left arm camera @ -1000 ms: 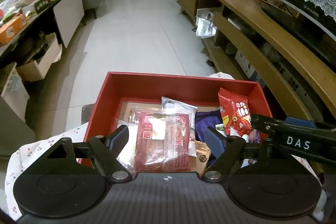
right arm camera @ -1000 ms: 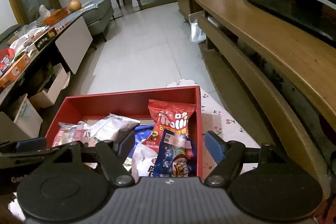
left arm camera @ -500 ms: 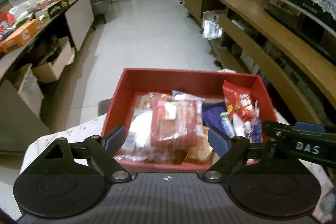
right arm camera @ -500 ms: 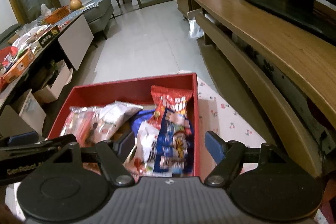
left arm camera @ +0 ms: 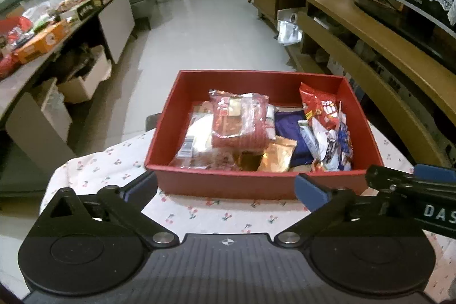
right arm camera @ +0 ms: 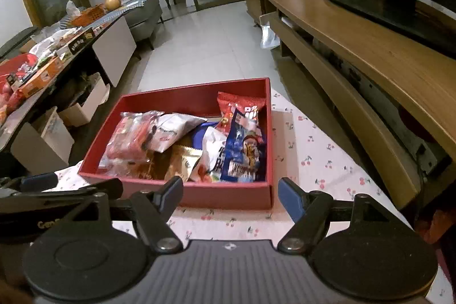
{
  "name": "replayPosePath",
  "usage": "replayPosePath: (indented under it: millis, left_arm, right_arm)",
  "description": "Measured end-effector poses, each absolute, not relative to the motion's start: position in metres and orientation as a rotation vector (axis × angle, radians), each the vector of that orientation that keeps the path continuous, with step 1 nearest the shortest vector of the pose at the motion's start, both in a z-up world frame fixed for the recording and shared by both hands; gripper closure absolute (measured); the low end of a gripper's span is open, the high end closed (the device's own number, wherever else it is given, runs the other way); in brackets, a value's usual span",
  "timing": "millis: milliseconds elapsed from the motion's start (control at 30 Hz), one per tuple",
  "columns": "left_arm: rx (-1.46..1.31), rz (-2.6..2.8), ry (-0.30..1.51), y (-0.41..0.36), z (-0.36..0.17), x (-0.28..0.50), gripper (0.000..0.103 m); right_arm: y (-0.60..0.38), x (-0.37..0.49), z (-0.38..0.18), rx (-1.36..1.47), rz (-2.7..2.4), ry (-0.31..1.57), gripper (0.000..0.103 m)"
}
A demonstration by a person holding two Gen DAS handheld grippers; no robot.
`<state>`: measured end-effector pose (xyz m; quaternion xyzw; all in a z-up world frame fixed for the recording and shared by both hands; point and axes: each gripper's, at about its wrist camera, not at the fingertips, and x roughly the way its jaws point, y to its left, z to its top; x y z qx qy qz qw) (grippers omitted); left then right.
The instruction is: Organize snacks
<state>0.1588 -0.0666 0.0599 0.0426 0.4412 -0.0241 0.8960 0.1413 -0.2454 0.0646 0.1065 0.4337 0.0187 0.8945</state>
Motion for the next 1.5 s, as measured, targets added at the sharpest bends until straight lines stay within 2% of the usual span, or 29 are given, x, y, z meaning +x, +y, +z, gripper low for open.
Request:
replayPosePath:
  millis: [400,967,1500]
  left_arm:
    - [0.022,-0.066,0.907,-0.054,0.065,0.124,0.0]
    - [0.103,-0.043,0.896,-0.053,0.06,0.084,0.0]
    - [-0.019,-0.063,0.958,-0.036,0.052,0.063,0.0]
  right_arm:
    - [-0.243,0.104,0.069,0.227,0.031,0.887,0.024]
    - [-0.236,0.063,0.067,0.211,0.039,0.892,0.024]
    - [-0.234,0.038,0.06,0.192,0.018,0.916,0.024]
